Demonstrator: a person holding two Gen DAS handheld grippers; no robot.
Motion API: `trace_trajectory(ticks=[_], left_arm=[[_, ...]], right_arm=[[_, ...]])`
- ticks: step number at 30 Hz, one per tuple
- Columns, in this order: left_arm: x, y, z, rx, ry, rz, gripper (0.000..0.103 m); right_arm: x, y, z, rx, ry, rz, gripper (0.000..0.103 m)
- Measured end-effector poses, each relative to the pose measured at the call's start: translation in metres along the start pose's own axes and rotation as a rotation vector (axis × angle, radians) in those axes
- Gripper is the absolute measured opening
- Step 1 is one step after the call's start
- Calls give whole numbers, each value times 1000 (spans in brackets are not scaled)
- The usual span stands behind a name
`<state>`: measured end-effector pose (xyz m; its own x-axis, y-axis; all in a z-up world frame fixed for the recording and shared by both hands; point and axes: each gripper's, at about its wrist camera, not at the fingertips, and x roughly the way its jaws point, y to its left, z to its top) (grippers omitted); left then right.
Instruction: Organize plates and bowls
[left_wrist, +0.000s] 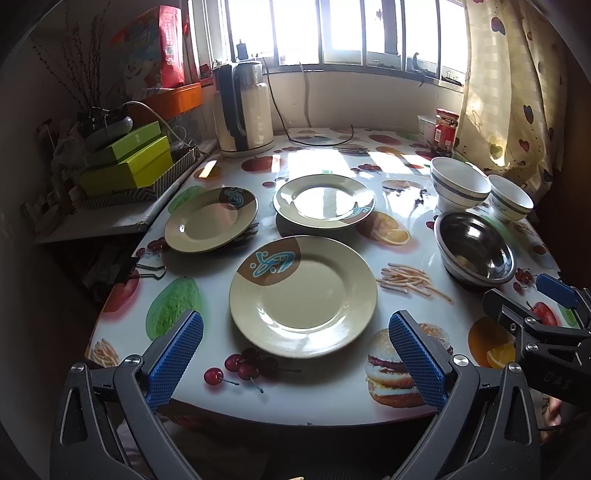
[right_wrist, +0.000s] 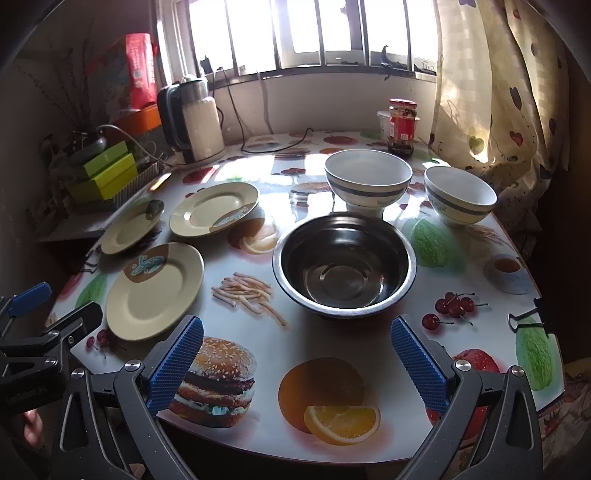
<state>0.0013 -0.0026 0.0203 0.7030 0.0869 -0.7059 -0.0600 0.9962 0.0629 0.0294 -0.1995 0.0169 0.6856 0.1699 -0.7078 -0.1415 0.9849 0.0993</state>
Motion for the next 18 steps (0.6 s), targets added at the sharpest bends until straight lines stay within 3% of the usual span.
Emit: trace_trajectory(ticks=[18], left_arm=[[2,1,-4,-9,12,3,101]], right_arm=[[-1,5,-1,-3,3,9,103]])
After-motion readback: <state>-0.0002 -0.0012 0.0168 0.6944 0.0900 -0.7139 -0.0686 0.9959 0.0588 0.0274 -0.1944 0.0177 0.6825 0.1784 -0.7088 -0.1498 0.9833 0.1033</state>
